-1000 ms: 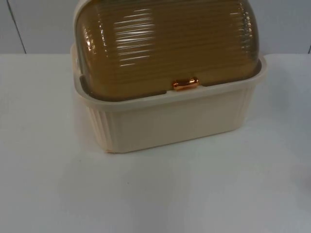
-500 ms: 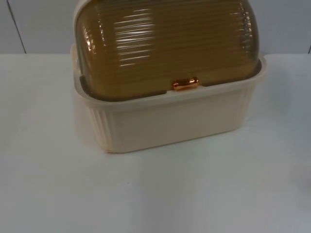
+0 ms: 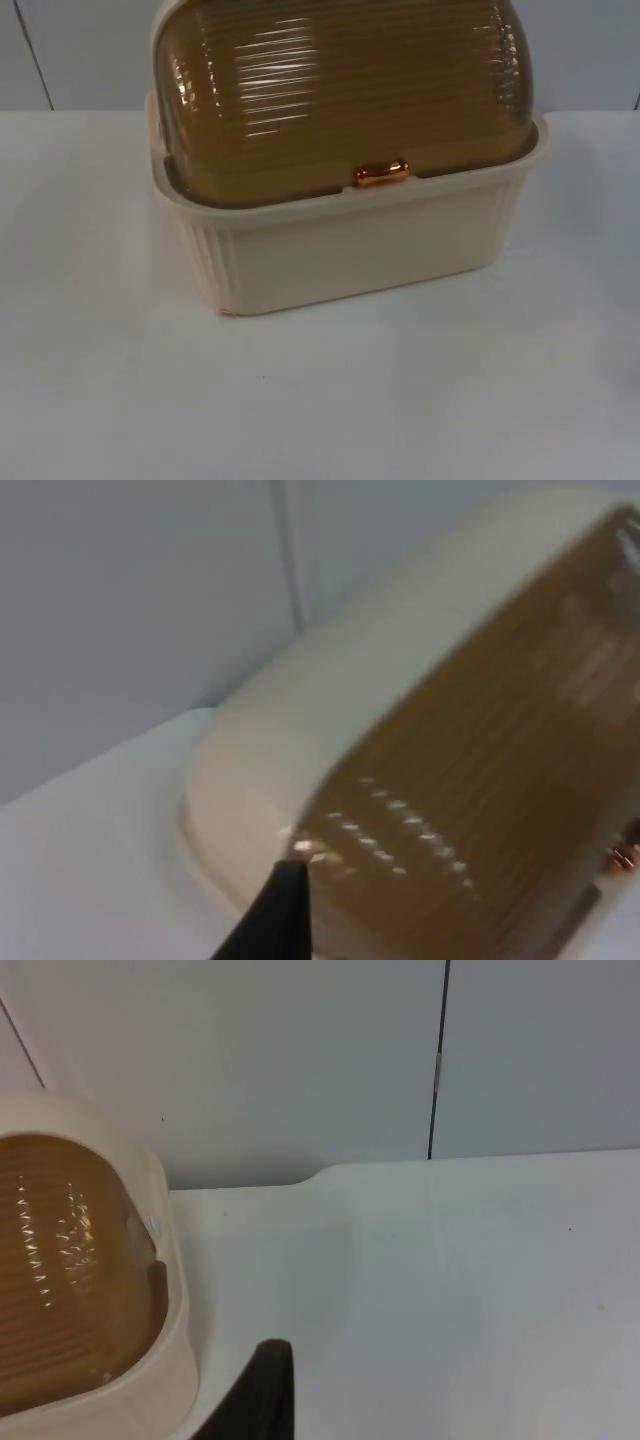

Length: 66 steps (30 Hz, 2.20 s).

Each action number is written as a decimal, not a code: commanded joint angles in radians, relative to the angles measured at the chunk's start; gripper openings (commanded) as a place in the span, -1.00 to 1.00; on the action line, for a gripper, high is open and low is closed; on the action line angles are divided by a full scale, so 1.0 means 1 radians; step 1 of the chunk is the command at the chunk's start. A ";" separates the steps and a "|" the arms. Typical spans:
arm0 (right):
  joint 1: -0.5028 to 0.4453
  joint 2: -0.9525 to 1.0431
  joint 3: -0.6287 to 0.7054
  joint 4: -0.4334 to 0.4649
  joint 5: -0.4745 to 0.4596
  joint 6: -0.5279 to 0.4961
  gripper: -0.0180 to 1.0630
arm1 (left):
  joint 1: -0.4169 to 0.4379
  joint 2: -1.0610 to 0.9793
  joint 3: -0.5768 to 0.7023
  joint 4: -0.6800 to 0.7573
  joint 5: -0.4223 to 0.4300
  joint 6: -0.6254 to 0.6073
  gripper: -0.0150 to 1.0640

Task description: Open the box lid with the left hand, place the block into the box with the right hand, then close the box lid with the left hand.

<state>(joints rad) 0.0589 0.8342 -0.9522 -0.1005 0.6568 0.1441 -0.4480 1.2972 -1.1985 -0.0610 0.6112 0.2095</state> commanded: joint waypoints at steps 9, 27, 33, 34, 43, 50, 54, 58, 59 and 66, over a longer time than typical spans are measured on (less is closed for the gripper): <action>-0.004 -0.001 -0.005 -0.006 0.004 -0.004 0.97 | -0.359 0.156 -0.033 0.401 0.070 -0.001 0.97; -0.004 -0.001 -0.005 -0.146 0.004 -0.029 0.97 | -0.576 0.423 -0.033 0.870 0.103 -0.234 0.97; -0.004 -0.001 -0.005 -0.159 -0.002 -0.029 0.97 | -0.601 0.429 -0.033 1.192 -0.124 -0.489 0.97; -0.004 -0.001 -0.005 -0.159 -0.002 -0.029 0.97 | -0.599 0.429 -0.033 1.185 -0.162 -0.504 0.97; -0.004 -0.001 -0.005 -0.159 0.004 -0.029 0.97 | -0.597 0.429 -0.031 1.114 -0.157 -0.511 0.97; -0.004 -0.001 -0.005 -0.159 -0.009 -0.029 0.97 | -0.597 0.429 0.032 1.138 -0.234 -0.587 0.97; -0.004 -0.001 -0.005 -0.159 -0.011 -0.029 0.97 | -0.597 0.429 0.095 1.196 -0.302 -0.638 0.97; -0.004 -0.001 -0.005 -0.159 -0.011 -0.029 0.97 | -0.597 0.429 0.145 1.309 -0.318 -0.699 0.97; -0.004 -0.001 -0.005 -0.159 -0.011 -0.029 0.97 | -0.590 0.429 0.153 1.361 -0.315 -0.735 0.97; -0.004 -0.001 -0.005 -0.159 -0.011 -0.029 0.97 | -0.503 0.429 0.156 1.527 -0.313 -0.887 0.97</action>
<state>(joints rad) 0.0589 0.8364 -0.9531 -0.2537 0.6567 0.1194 -0.9816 1.7246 -1.0462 1.3963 0.3011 -0.6413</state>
